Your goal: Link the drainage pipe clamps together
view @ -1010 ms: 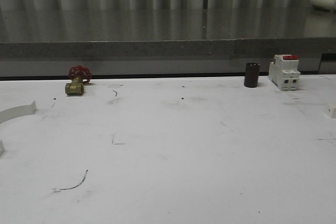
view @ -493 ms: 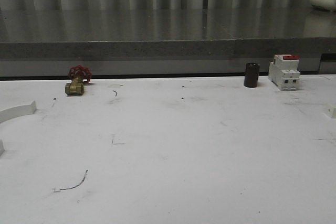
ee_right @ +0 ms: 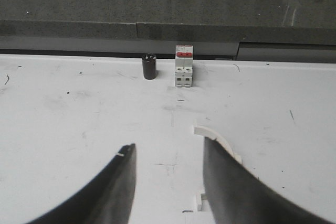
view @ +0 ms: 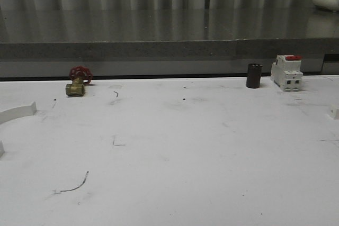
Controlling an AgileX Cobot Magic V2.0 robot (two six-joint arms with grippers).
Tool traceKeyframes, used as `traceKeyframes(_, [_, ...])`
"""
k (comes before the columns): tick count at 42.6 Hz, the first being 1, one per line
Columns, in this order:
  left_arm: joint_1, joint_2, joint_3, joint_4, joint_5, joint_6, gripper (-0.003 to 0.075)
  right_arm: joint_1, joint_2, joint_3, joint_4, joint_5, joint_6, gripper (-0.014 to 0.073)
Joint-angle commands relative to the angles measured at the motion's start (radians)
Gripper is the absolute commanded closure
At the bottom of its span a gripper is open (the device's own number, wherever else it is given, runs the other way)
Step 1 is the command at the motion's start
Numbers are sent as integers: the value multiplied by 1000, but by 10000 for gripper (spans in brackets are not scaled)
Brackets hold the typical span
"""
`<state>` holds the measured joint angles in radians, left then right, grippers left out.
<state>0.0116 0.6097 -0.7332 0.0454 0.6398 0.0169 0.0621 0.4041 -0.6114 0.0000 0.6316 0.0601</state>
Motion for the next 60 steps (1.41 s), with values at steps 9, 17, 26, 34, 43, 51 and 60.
traceKeyframes(9, [-8,6,-37,4,-66,-3,274,-1,14,-32,-8,-46,-5,169])
traceKeyframes(17, [-8,6,-37,-24,-66,-3,273,-1,14,-32,-8,-46,-5,169])
traceKeyframes(26, [-8,6,-37,-64,-94,-3,274,-1,14,-32,-8,-46,-5,169])
traceKeyframes(34, [-8,6,-37,-64,-15,-3,282,-1,14,-32,-8,-46,-5,169])
traceKeyframes(43, [-8,10,-37,-52,86,27,241,-1,14,-32,-8,-46,-5,169])
traceKeyframes(51, [-8,90,-62,-52,114,46,192,-1,14,-32,-8,-46,-5,169])
traceKeyframes(60, [-8,283,-163,-11,182,46,196,-1,14,-32,-8,-46,-5,169])
